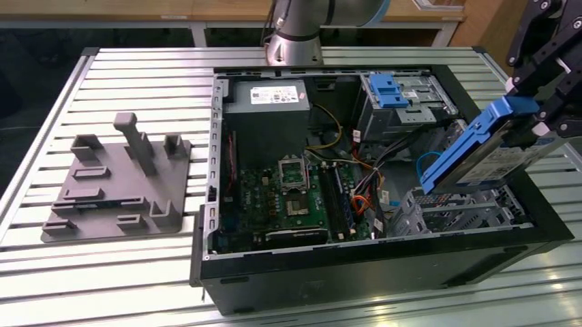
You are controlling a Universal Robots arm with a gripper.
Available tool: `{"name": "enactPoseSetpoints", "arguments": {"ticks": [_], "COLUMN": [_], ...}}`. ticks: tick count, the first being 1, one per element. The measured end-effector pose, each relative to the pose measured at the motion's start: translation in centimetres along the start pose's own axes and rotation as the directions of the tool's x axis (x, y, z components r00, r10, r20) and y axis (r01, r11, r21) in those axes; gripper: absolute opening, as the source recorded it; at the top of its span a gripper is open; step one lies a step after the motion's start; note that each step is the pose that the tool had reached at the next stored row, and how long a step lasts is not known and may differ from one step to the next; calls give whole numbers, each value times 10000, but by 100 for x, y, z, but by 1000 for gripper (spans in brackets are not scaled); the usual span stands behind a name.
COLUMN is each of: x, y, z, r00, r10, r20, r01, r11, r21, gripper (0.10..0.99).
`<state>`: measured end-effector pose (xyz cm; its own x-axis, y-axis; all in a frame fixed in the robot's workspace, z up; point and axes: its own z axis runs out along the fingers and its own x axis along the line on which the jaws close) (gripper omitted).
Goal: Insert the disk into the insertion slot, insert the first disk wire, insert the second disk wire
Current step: 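Insert the disk into the insertion slot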
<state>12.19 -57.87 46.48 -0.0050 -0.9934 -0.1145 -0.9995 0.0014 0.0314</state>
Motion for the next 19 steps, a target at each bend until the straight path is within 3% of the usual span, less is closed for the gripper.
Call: {"name": "enactPoseSetpoints", "arguments": {"ticks": [19], "x": [30], "y": [-11], "z": [95], "r00": [10000], "r10": [-65], "r20": [0], "r01": [65], "r11": [10000], "r21": [-34], "gripper": [365]}}
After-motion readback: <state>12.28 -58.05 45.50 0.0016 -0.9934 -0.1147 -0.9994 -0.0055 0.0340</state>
